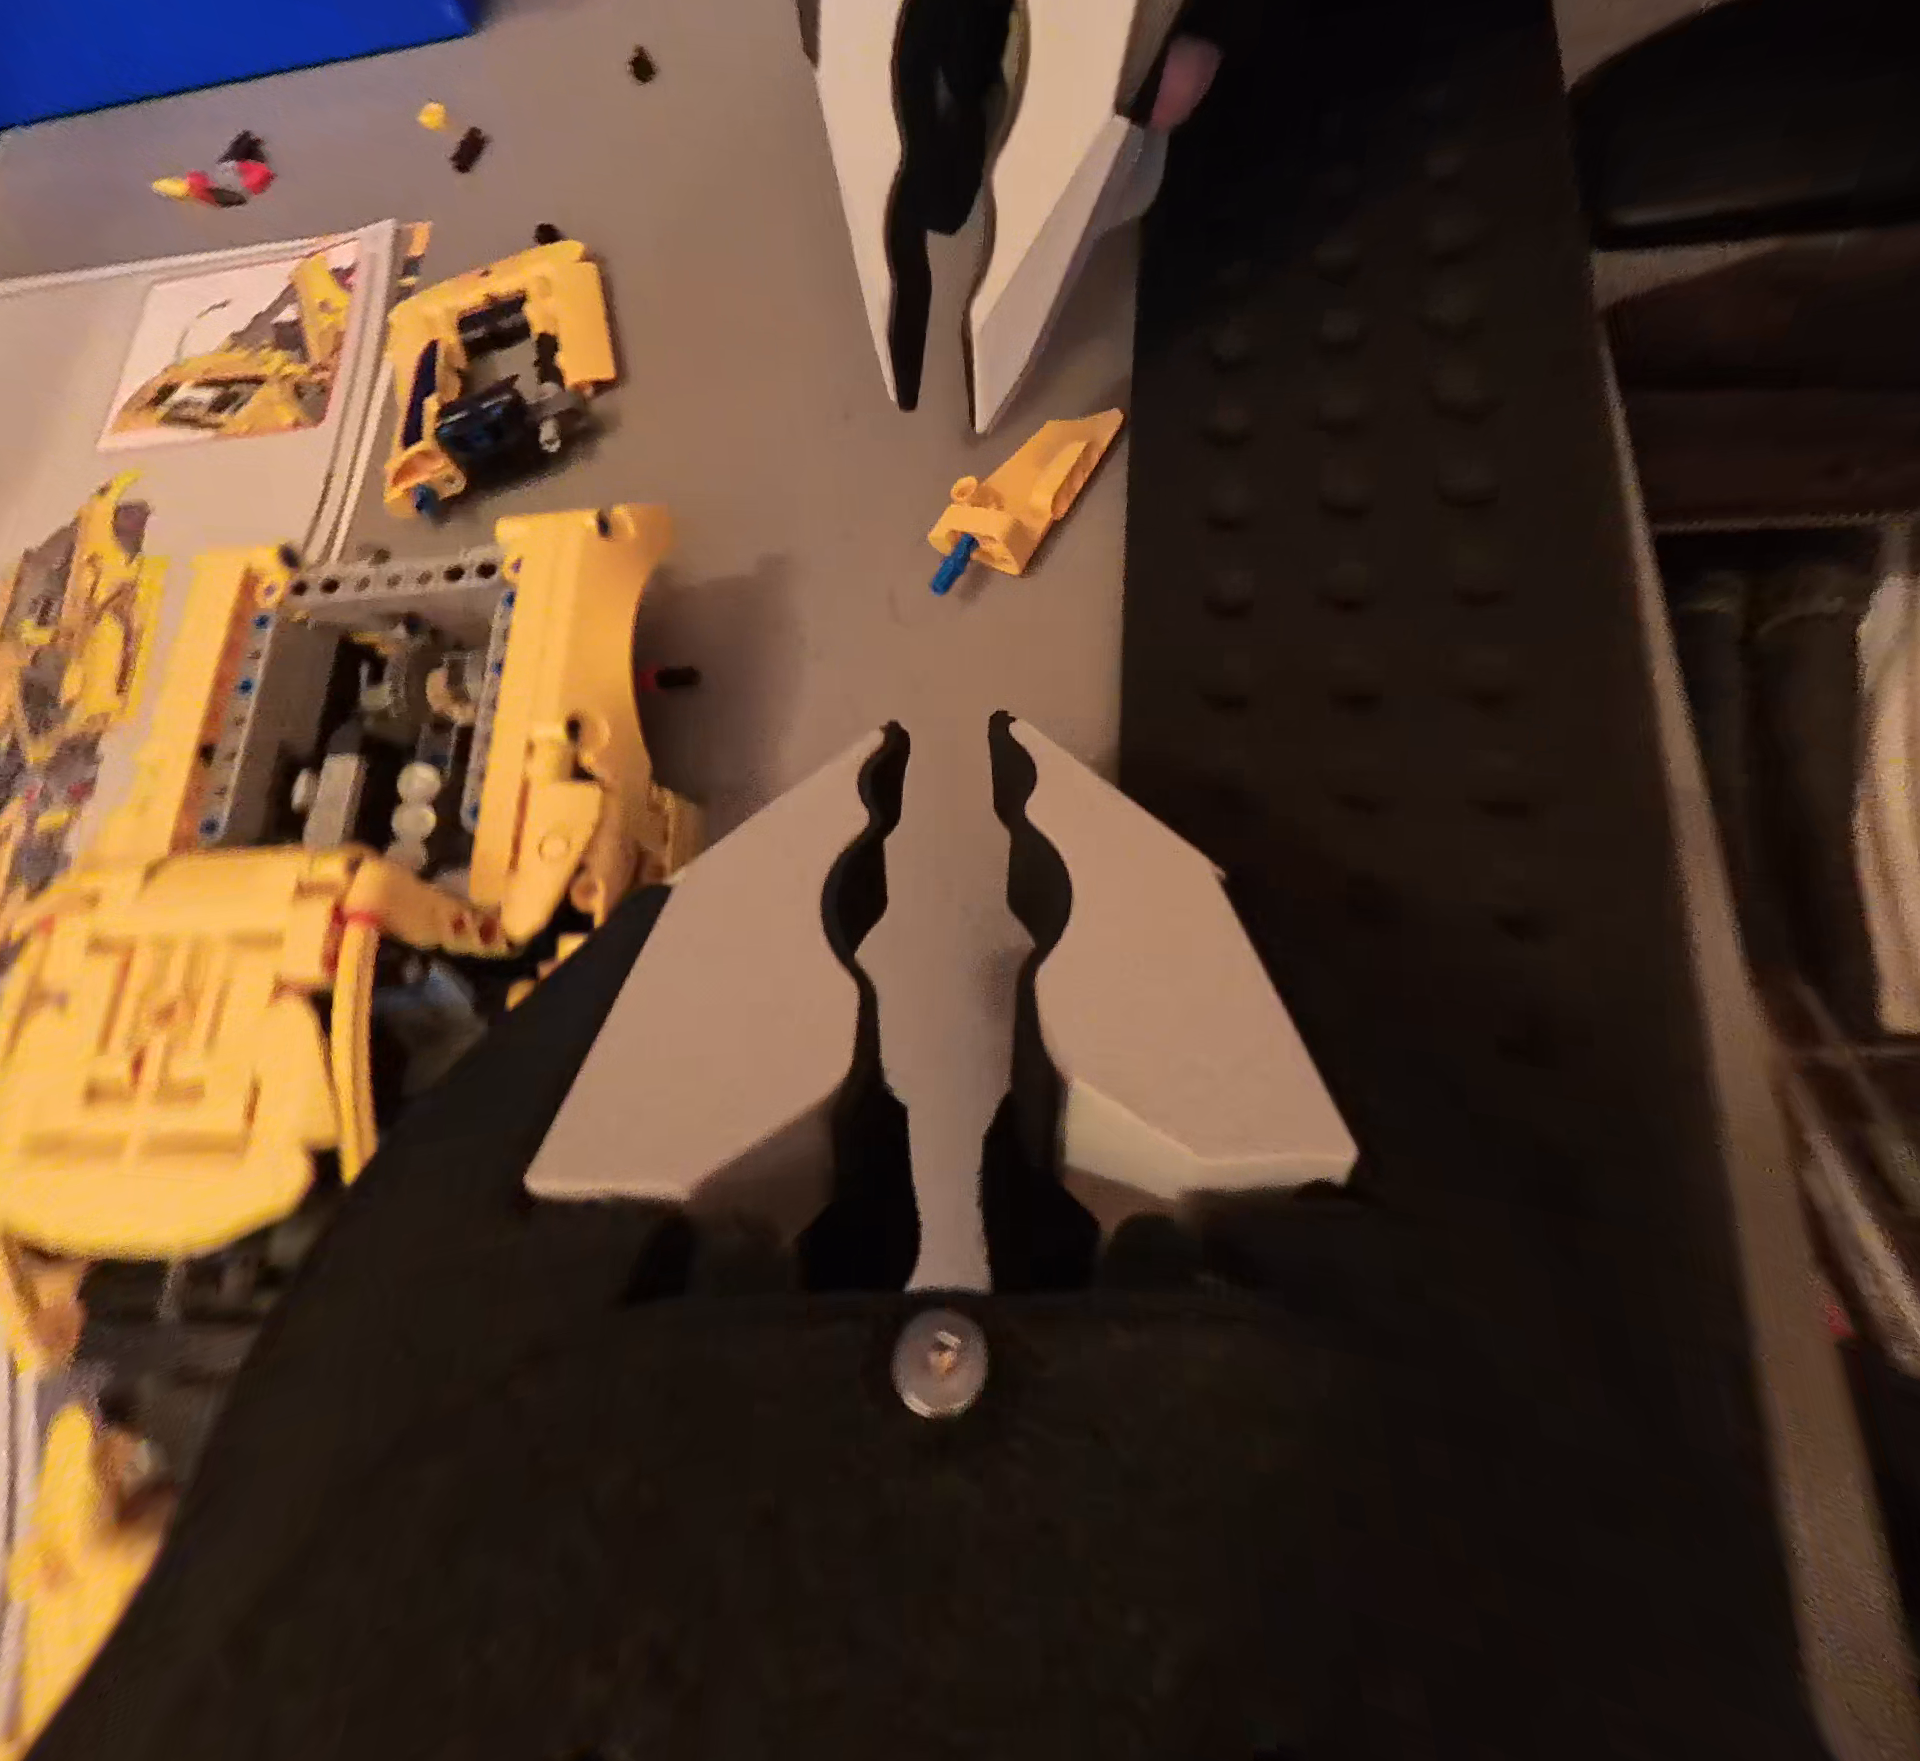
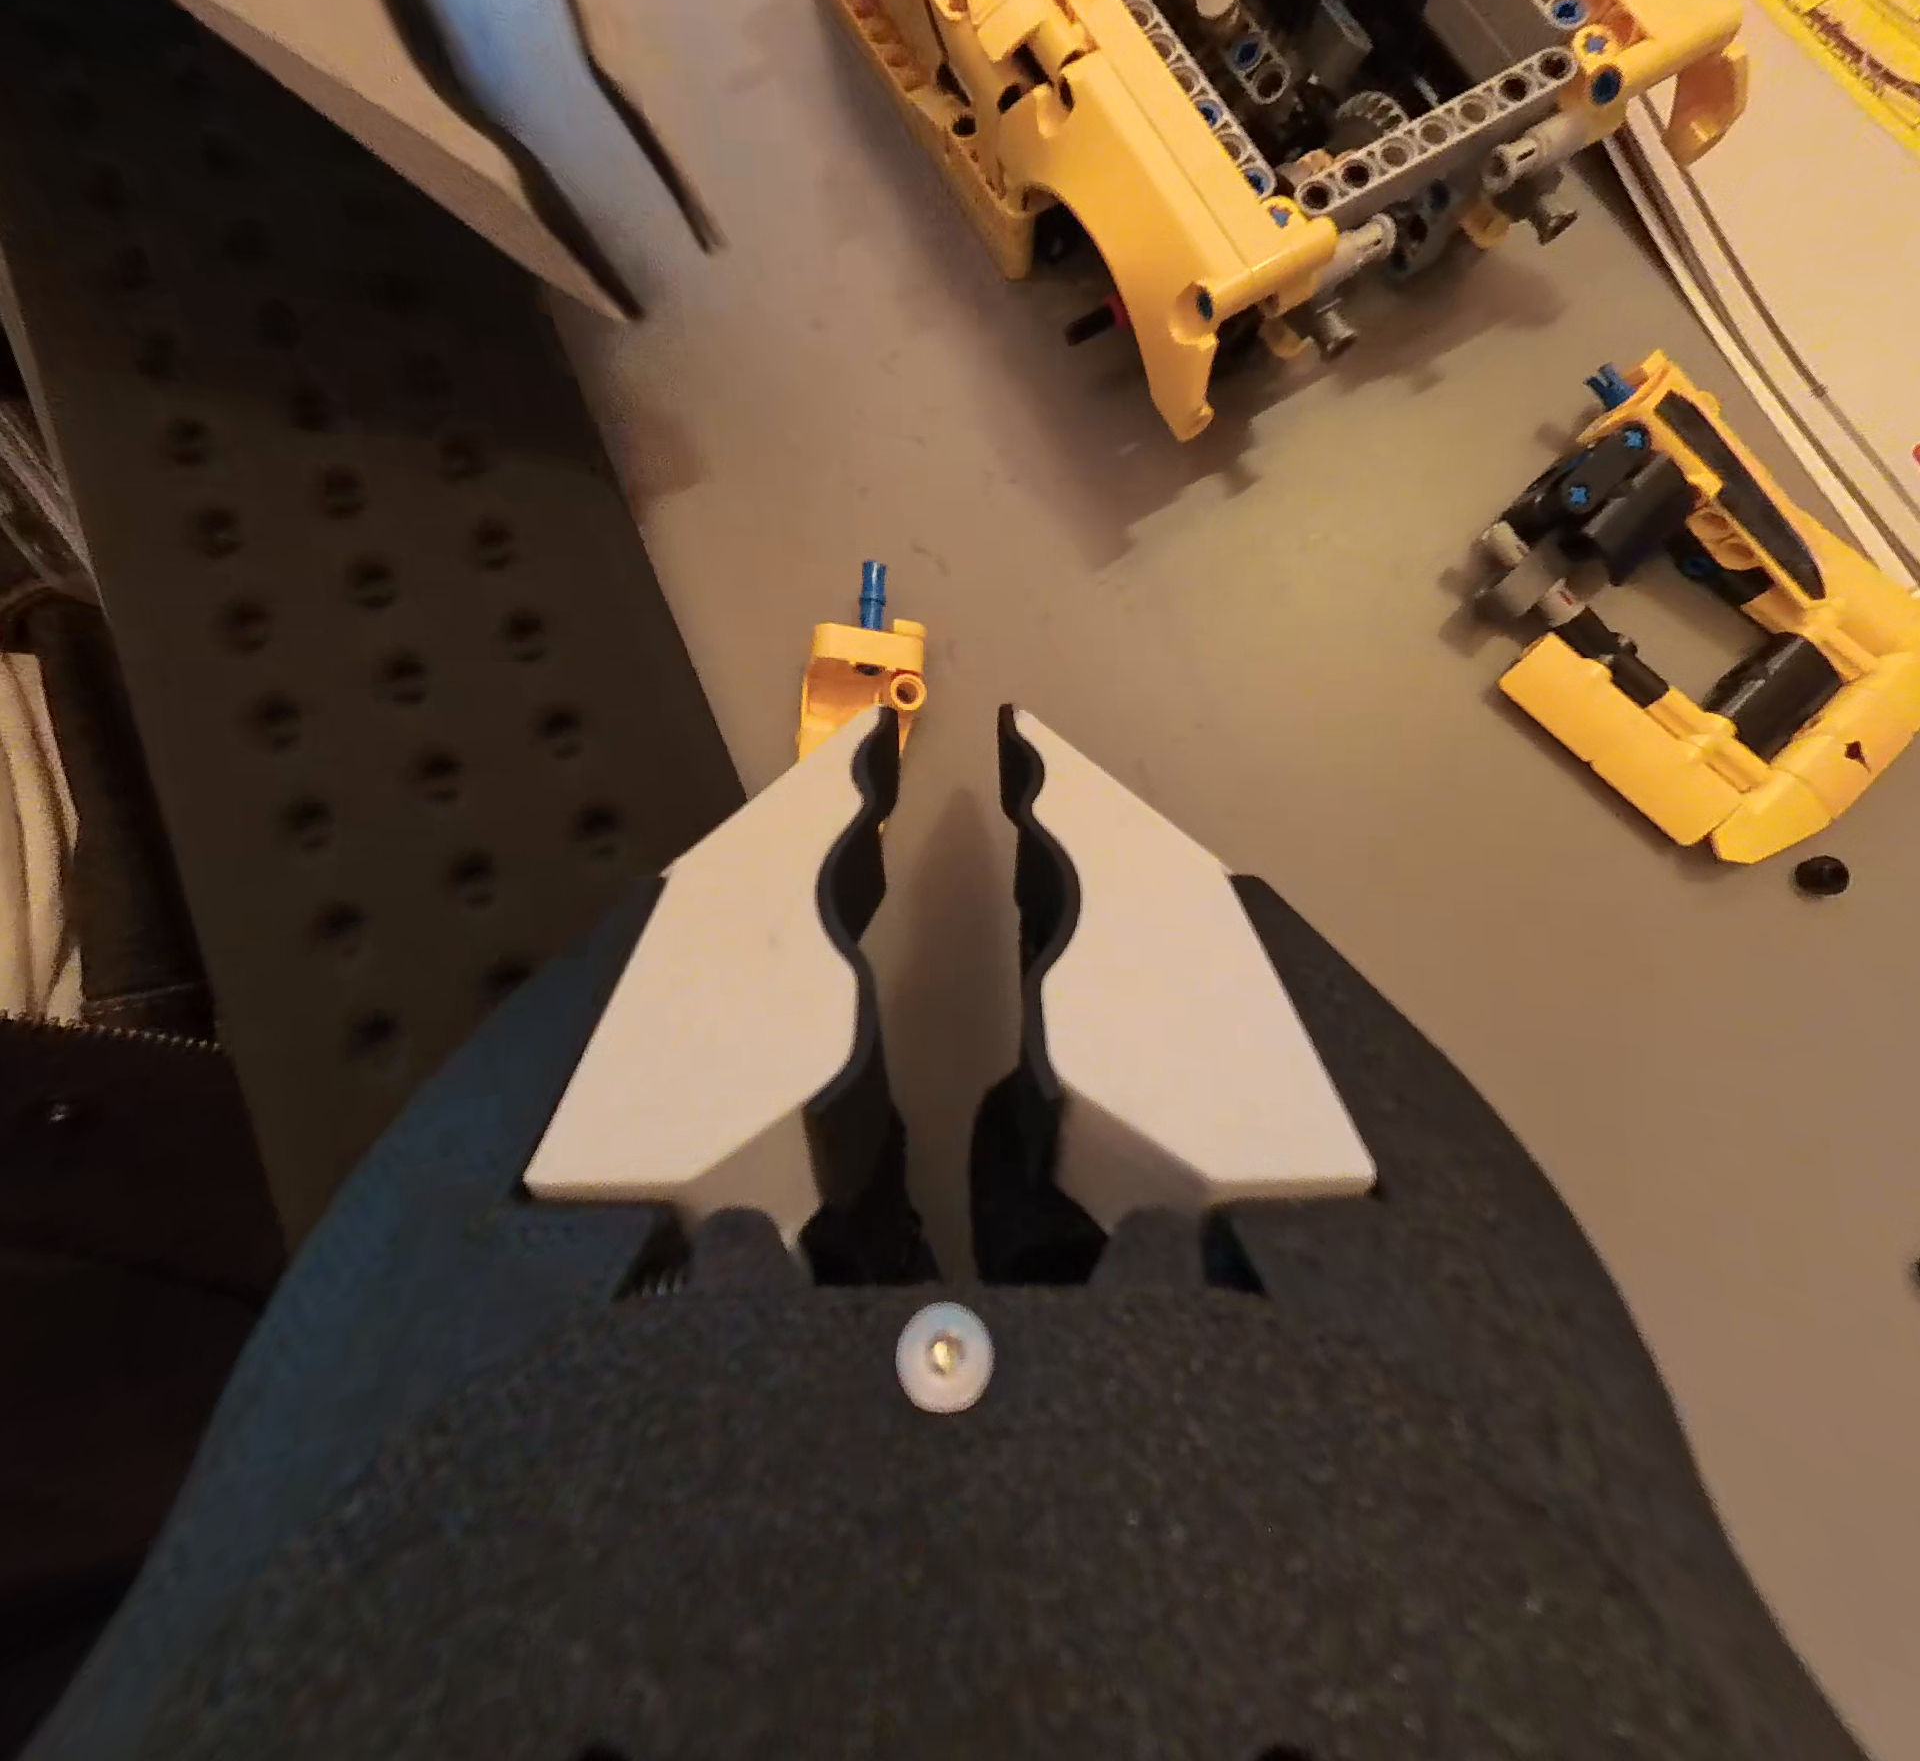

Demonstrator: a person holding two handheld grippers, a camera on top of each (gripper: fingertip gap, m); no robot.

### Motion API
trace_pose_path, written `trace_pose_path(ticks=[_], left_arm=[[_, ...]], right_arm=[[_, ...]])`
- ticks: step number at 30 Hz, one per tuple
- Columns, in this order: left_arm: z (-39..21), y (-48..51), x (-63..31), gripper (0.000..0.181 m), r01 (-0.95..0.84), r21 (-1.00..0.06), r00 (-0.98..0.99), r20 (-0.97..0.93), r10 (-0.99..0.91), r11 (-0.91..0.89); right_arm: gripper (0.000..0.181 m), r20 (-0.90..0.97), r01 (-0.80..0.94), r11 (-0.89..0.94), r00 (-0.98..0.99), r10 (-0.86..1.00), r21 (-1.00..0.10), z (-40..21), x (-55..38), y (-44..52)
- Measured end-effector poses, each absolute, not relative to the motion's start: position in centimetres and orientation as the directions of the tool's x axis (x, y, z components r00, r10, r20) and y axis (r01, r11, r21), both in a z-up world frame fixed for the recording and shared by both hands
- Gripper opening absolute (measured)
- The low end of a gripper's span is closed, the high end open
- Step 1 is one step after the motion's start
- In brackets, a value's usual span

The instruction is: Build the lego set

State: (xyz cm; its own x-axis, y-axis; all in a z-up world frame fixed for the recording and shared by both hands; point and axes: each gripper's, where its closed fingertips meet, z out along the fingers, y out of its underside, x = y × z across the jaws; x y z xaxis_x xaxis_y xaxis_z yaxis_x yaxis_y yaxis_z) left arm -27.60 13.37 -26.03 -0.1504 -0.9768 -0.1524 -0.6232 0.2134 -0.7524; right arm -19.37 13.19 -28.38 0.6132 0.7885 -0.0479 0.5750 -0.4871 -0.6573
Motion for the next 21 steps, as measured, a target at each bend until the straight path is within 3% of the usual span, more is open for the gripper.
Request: trace_pose_path(ticks=[6, 16, 21], left_arm=[[-27.0, 12.4, -24.5, 0.022, -0.621, -0.747, -0.307, -0.046, -0.951, 0.237], [-28.7, 12.5, -22.6, 0.021, -0.658, -0.695, -0.342, -0.068, -0.937, 0.29], [-29.2, 12.4, -22.1, 0.007, -0.653, -0.694, -0.343, -0.087, -0.935, 0.304]], right_arm=[[0.019, -0.044, 0.566, -0.479, 0.615, 0.787, -0.671, -28.1, -19.2, 13.2], [0.019, -0.043, 0.569, -0.467, 0.603, 0.796, -0.677, -28.2, -18.9, 12.9], [0.018, -0.031, 0.57, -0.436, 0.584, 0.811, -0.696, -27.8, -19.2, 12.6]])
